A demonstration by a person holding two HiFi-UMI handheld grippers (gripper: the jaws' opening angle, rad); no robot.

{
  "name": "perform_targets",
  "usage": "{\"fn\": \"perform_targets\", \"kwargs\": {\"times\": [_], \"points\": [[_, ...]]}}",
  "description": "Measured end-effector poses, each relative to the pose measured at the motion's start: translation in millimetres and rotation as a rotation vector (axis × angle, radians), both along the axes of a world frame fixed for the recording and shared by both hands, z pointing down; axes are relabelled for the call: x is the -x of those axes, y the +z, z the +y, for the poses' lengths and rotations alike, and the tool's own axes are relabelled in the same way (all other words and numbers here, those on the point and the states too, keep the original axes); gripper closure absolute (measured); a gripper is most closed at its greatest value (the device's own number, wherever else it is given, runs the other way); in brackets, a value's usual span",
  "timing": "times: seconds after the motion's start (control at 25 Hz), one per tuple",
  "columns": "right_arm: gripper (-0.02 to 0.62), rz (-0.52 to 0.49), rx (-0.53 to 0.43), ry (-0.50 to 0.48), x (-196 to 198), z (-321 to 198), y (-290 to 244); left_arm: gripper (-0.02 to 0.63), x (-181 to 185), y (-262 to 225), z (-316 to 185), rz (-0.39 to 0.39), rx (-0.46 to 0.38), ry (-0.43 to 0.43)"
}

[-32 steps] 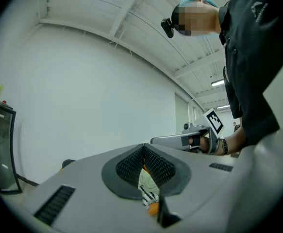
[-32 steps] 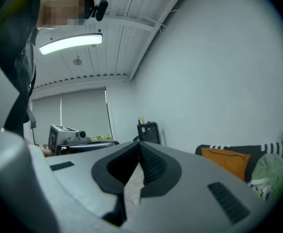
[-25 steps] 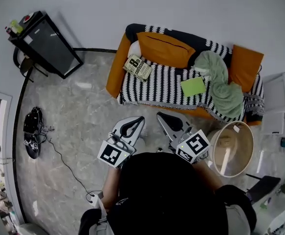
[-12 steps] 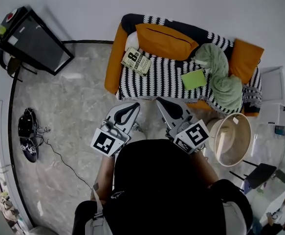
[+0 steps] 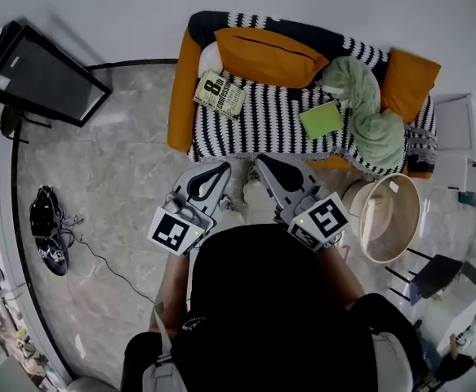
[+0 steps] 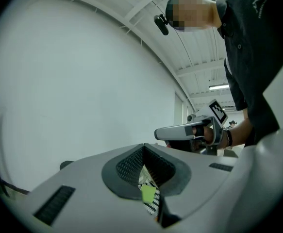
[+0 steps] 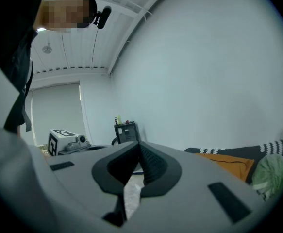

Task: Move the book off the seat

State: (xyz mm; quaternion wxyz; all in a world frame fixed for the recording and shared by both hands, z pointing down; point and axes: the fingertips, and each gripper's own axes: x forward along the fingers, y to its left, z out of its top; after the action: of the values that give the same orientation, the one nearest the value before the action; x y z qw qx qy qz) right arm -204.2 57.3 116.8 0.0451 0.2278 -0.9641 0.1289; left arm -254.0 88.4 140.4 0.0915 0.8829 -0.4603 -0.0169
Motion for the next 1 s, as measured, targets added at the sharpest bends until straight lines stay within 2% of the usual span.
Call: {"fn": "perform_targets", "kwargs": {"times": [0.16, 0.36, 0.76, 1.0], "points": [[0.58, 0.0, 0.017, -0.041, 1.6, -23.6, 10.1, 0.595, -5.9, 0.0, -23.2, -0.003, -0.001, -0.02], [0.58, -0.022, 0.019, -0.097, 4.7, -64.4, 10.2, 0.595, -4.8, 10.2, -57.8, -0.006, 0.038, -0.086], [0.58, -0.013, 0.056, -0.196, -10.2, -146.8, 31.1, 0.595, -22.2, 16.6, -131.7, -0.035, 0.058, -0.18], [0.58, -0.004, 0.033, -0.24, -12.2, -176.2, 39.7, 0.595, -23.0, 28.7, -156.1, -0.006, 0.068, -0.251]]}}
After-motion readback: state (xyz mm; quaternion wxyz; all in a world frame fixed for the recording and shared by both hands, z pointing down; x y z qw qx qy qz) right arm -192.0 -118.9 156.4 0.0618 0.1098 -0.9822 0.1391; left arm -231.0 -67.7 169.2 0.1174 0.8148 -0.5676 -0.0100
